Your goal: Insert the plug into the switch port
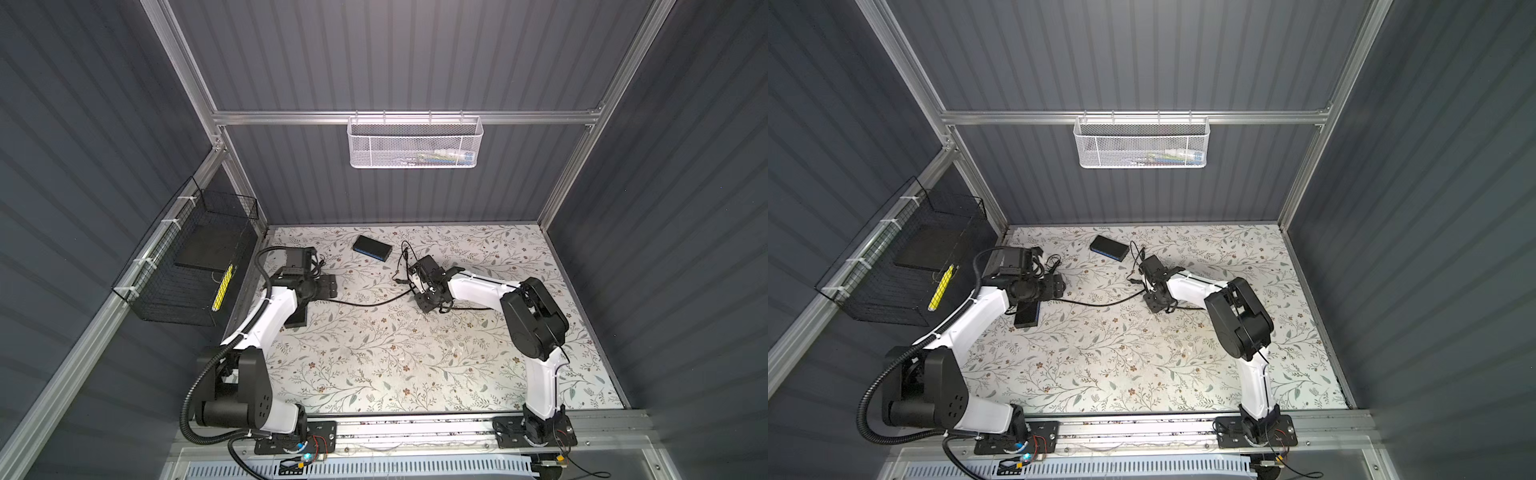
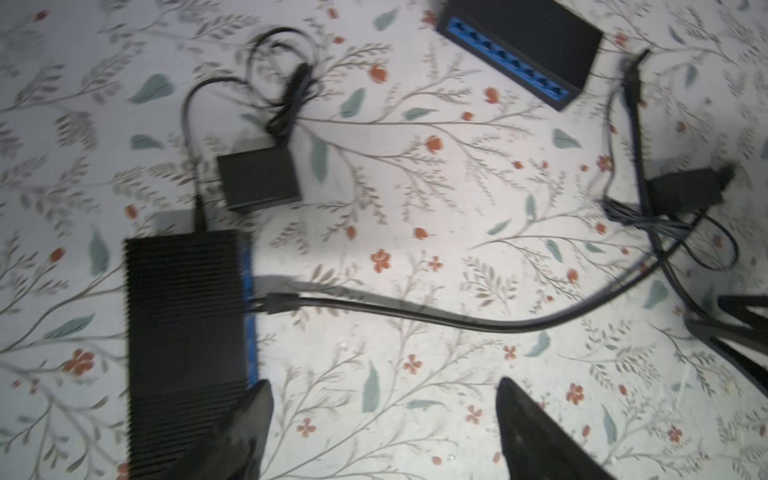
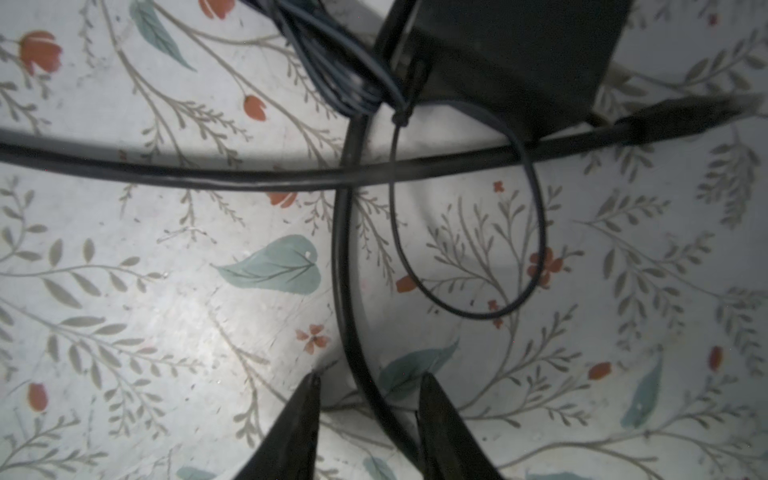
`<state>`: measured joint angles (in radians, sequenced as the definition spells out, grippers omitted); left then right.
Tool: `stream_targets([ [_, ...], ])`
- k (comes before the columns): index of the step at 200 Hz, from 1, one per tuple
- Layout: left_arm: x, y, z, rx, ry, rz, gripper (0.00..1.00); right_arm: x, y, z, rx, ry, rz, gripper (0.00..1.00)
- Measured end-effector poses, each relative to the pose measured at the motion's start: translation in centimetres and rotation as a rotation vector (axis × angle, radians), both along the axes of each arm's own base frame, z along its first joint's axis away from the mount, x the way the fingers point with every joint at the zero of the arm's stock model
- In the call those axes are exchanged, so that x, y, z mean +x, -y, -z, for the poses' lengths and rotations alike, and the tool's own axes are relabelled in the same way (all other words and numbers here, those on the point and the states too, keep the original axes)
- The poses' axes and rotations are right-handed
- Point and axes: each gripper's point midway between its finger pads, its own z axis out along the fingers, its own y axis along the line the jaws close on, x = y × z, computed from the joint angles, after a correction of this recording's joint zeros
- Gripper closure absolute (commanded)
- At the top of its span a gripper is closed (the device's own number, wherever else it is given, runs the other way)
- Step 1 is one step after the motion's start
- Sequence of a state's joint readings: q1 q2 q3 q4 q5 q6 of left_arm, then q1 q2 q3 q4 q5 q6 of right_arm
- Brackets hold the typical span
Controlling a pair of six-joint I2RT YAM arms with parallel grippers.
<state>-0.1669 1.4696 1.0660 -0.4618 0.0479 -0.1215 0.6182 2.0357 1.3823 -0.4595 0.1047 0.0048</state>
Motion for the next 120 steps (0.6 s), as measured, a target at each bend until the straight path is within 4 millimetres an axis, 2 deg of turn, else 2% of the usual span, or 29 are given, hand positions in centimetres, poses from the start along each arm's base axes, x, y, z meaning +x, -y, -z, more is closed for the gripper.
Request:
stream_targets([
  [13,0.0,2.3,0.7,0.005,-0.012,0.064,0.16,0.1,0.1,0.0,-0.003,0.002,0.008,0.73],
  [28,-0.1,4.7,2.6,0.017,-0.046,0.132,0.16,0.1,0.2,0.1,-0.005,0.002,0.018,0.78],
  [50,-0.6,7.5,5.8,0.05,-0.098,0.237,0.16,0.0,0.3,0.2,-0.002,0.0,0.03,0.82],
  [71,-1.0,9.7,8.1,0.069,-0.132,0.326,0.16,-0.1,0.5,0.2,0.012,0.006,0.052,0.85],
  [90,-0.5,11.6,9.0,0.066,-0.134,0.39,0.16,-0.5,1.8,0.2,0.026,-0.003,0.092,0.87],
  [120,0.9,14.7,9.1,0.068,-0.099,0.492,0.16,-0.6,4.9,0.1,0.061,-0.033,0.198,0.9],
])
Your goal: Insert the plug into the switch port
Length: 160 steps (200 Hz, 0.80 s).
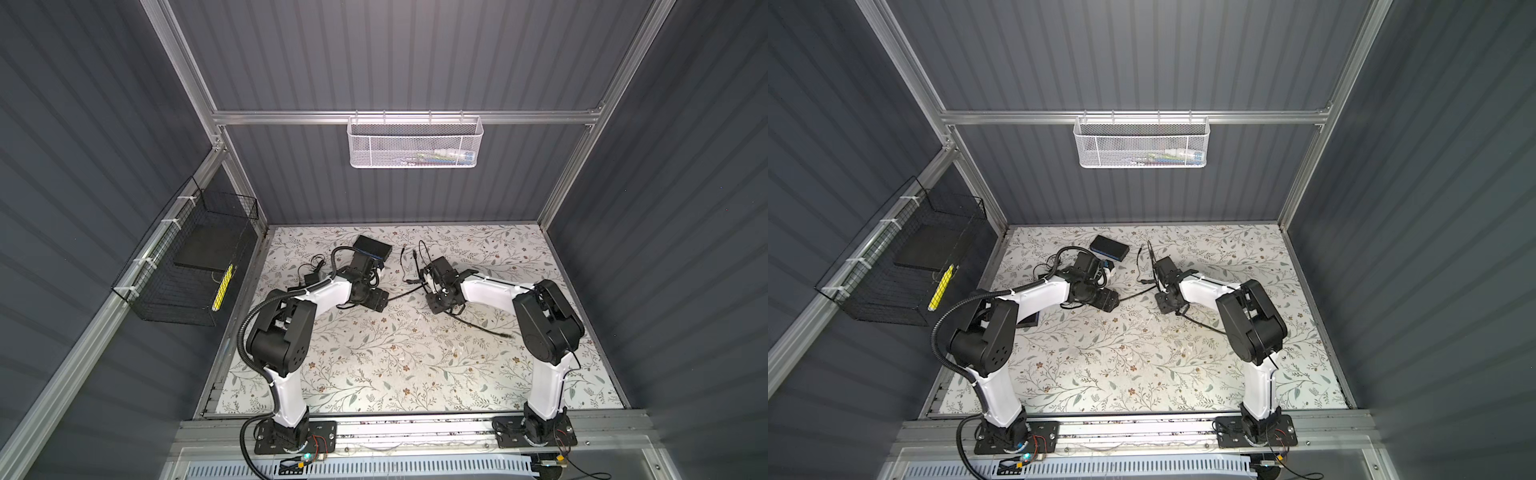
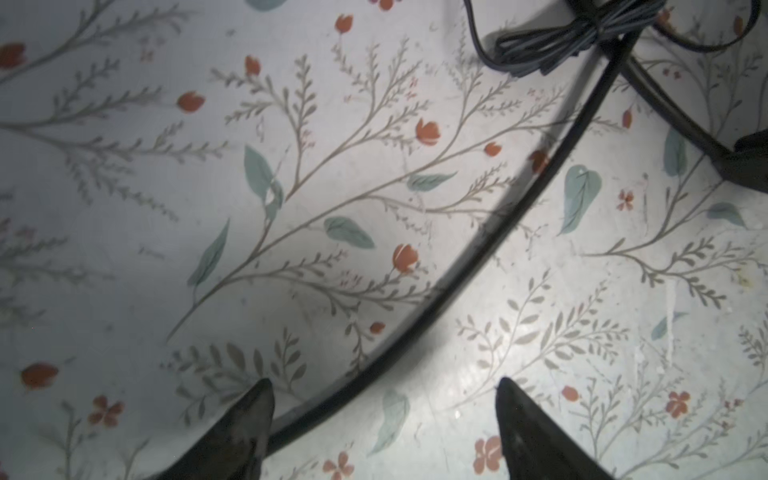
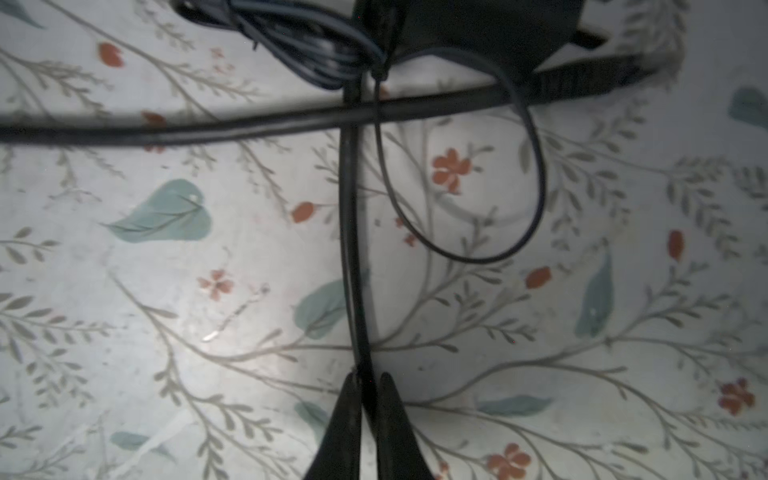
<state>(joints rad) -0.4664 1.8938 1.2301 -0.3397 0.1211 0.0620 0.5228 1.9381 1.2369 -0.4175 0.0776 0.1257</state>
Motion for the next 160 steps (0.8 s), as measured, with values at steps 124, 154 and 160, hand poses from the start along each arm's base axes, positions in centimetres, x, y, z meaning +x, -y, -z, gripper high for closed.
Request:
stream_targets([
  [124,2.1,9.8,0.6,-0.055,0.066,0.312,0.16,0.1,4.6,0.0,0.064,-0.044,0.182,0.9],
  [154,1.1,10.7,0.6,-0.077,0.046,0.35,0.16,0.0,5.9,-0.1,0.067,-0.059,0.228,0.9],
  [160,0.8,10.9,0.6,-0.081,0.044,0.361,0.16,0.0,6.1,-0.1,0.068,-0.061,0.237,0.9],
])
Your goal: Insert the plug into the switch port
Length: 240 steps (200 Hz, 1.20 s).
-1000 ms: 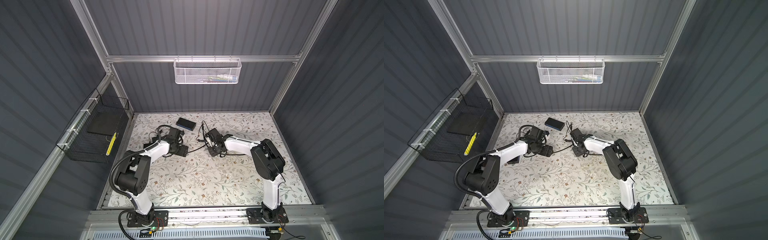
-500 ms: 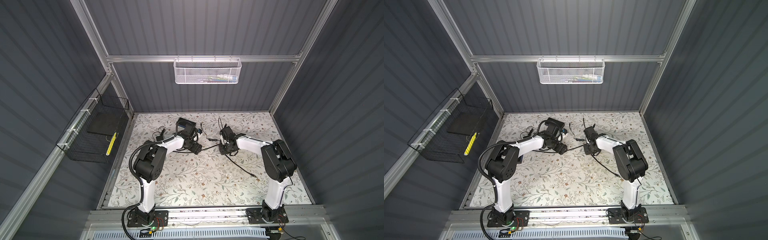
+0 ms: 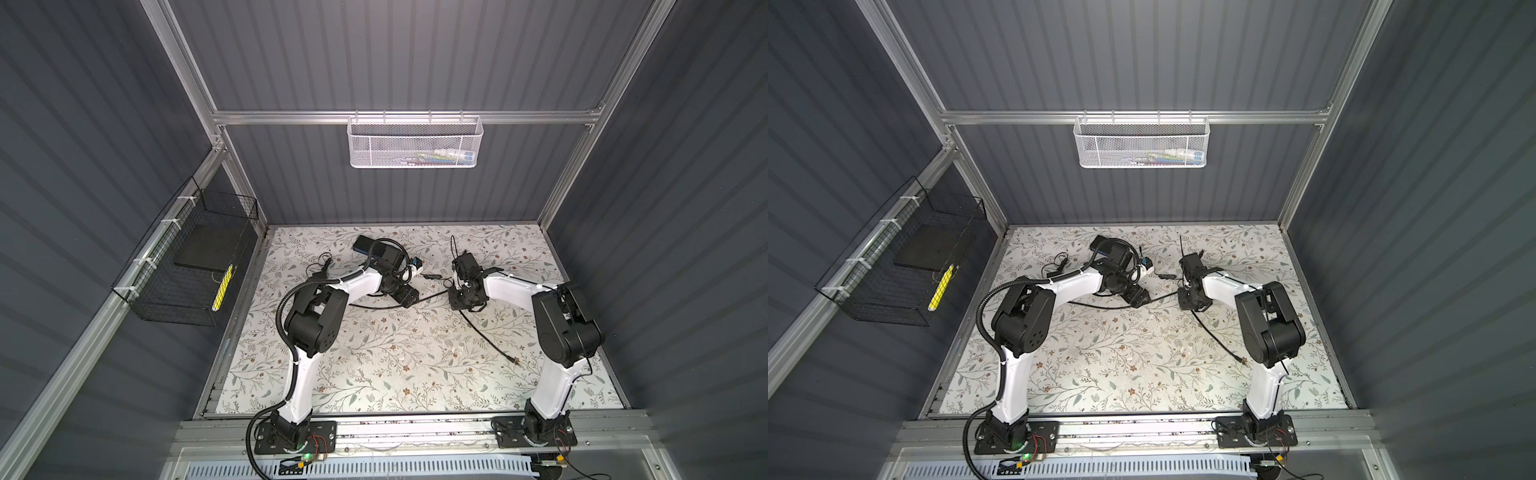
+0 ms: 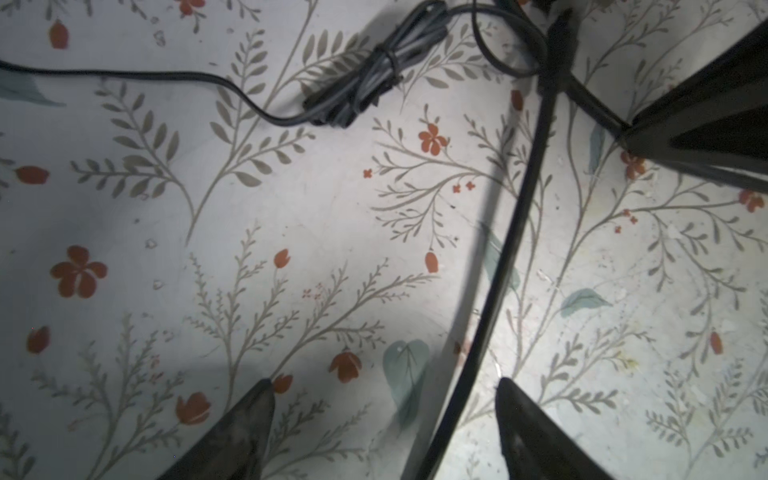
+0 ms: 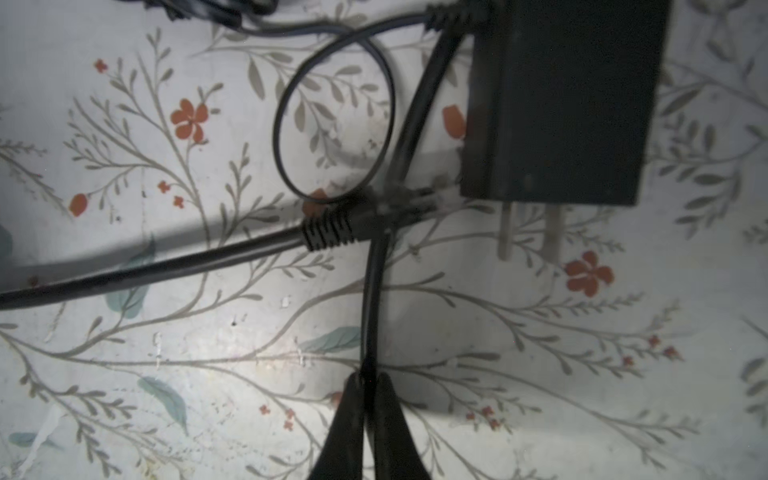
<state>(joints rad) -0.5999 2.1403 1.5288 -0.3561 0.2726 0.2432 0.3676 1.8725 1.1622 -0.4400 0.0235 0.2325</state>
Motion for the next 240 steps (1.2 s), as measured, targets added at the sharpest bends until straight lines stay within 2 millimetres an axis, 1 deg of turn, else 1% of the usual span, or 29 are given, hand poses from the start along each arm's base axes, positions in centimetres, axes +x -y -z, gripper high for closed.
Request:
stream_targets([
  [49,-2.3,1.8,0.3,-0.01,-0.028,0.084,0.18,0.4,1.6,0.1,0.023,-0.015,0.074,0.89],
  [69,-2.4,2.2,0.3,-0.016,-0.03,0.097,0.21,0.5,2.4,0.1,0.028,-0.023,0.108,0.89],
  [93,-2.6,2.4,0.4,-0.014,-0.033,0.101,0.27,0.5,3.4,0.0,0.029,-0.033,0.147,0.88],
  [115,-2.3,2.1,0.6,0.004,-0.02,0.086,0.35,0.3,4.0,-0.5,0.028,-0.037,0.168,0.84],
  [156,-0.9,0.8,0.9,0.054,0.006,-0.002,0.52,-0.2,4.3,-1.9,0.03,-0.016,0.177,0.74],
  [187,1.0,-1.1,1.1,0.07,0.019,-0.111,0.62,-1.1,4.8,-2.2,0.015,-0.023,0.187,0.65],
  [201,1.6,-2.1,1.1,0.069,0.026,-0.157,0.66,-1.5,5.0,-2.4,0.008,-0.026,0.187,0.62],
  [217,1.9,-3.2,1.2,0.075,0.025,-0.196,0.71,-1.6,5.2,-3.2,0.005,-0.013,0.187,0.61],
  [240,1.7,-4.2,1.3,0.076,0.025,-0.231,0.78,-1.4,5.4,-5.0,0.004,0.034,0.191,0.6],
])
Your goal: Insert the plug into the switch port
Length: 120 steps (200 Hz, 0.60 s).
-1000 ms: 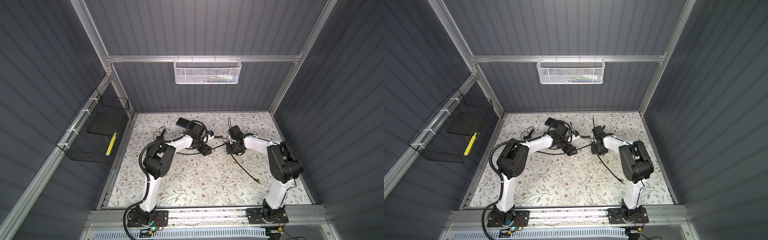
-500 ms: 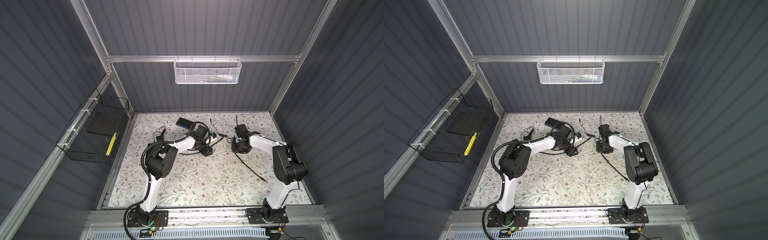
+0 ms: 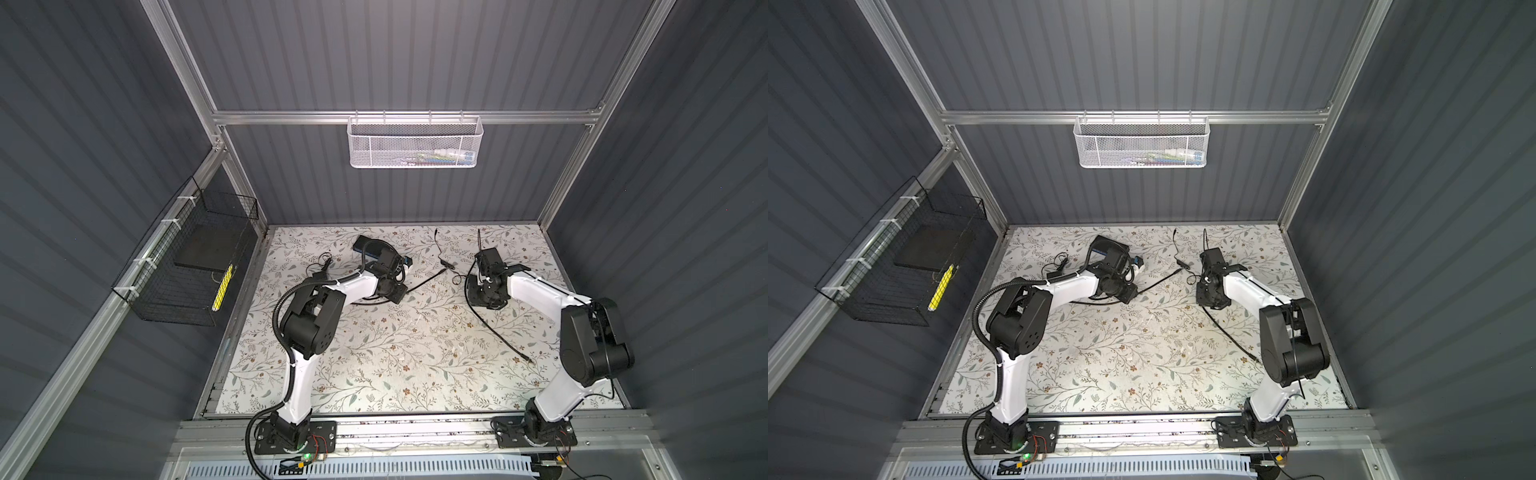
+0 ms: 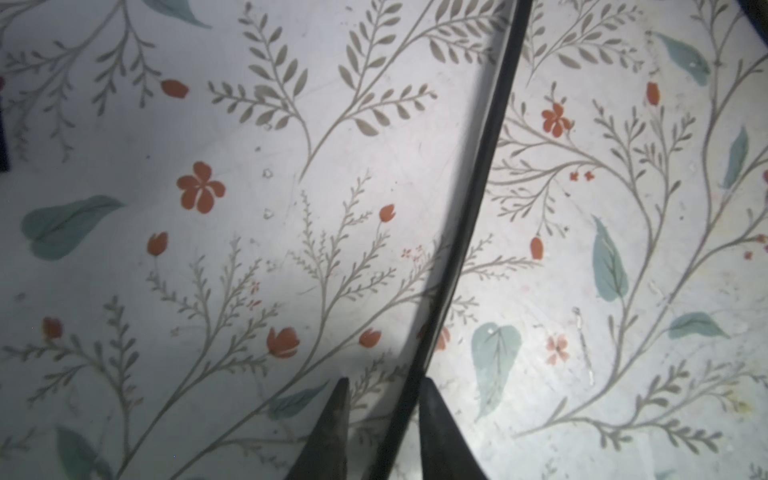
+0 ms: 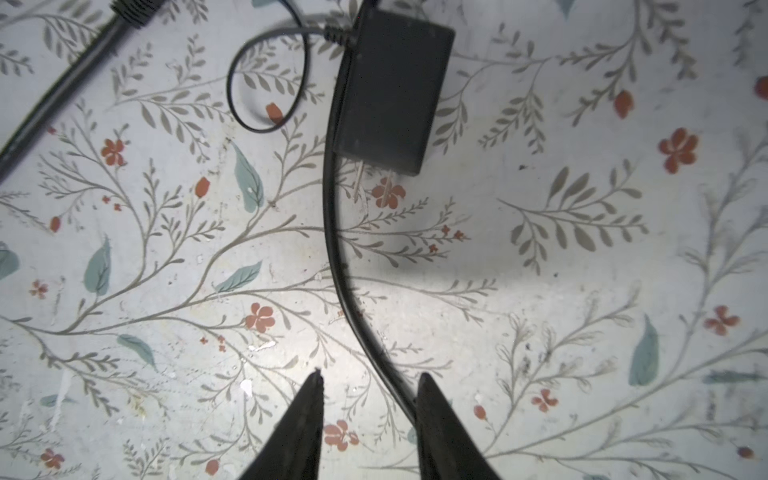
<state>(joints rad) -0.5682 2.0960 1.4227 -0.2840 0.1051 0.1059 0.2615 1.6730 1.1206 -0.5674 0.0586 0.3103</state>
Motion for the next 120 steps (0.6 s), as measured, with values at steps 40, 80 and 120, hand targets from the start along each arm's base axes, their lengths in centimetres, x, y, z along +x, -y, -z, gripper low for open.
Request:
stream_targets([
  [40,-0.5,-1.1,0.1,-0.004,-0.005,-0.041,1.0,0.3,0.3,-2.9,-0.002,0.08,0.004,0.59],
  [80,-0.9,-1.0,0.1,-0.028,-0.021,-0.035,1.0,0.4,0.5,-3.4,-0.011,0.097,0.006,0.59],
  [120,-1.7,-1.8,0.0,-0.027,-0.049,-0.049,1.0,0.4,0.5,-3.5,-0.015,0.099,0.001,0.58],
])
